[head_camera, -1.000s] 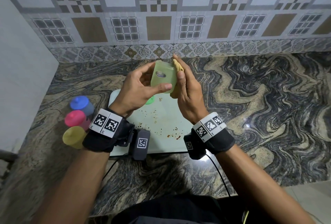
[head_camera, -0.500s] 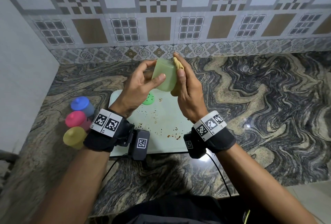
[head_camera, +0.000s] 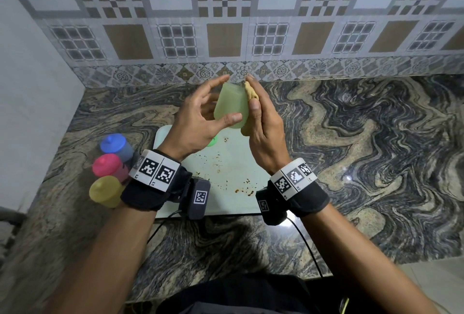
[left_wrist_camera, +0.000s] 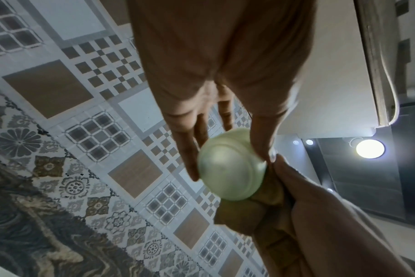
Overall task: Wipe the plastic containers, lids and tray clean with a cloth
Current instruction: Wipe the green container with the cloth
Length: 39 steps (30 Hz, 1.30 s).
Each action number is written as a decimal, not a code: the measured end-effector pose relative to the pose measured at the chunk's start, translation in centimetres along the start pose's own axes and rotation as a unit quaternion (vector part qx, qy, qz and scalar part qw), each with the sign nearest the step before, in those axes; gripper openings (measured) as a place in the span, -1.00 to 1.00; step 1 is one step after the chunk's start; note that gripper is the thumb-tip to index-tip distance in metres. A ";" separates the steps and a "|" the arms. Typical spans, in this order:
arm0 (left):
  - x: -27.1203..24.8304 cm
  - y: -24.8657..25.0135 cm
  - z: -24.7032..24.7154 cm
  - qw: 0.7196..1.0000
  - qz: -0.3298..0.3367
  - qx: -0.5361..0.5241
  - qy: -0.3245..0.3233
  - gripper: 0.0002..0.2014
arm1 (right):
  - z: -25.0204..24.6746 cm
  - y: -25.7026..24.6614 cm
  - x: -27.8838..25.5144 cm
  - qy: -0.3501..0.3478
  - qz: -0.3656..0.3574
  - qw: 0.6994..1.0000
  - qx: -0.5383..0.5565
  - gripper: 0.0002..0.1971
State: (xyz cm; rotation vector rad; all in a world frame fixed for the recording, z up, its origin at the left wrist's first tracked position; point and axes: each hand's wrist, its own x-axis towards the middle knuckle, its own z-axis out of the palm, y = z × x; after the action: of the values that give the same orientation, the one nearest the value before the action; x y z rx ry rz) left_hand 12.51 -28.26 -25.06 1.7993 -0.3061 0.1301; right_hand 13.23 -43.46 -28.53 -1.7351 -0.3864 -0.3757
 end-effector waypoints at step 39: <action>-4.5 -0.7 0.2 0.989 -0.111 -0.013 0.096 -0.26 | 0.5 0.3 -1.8 -0.115 -0.004 0.992 0.046 -0.58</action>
State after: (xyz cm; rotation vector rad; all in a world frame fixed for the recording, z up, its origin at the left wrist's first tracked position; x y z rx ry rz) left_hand 8.37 -27.72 -26.85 1.7669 0.0294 0.1396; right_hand 11.80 -43.10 -29.71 -1.6903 -0.5689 -0.1613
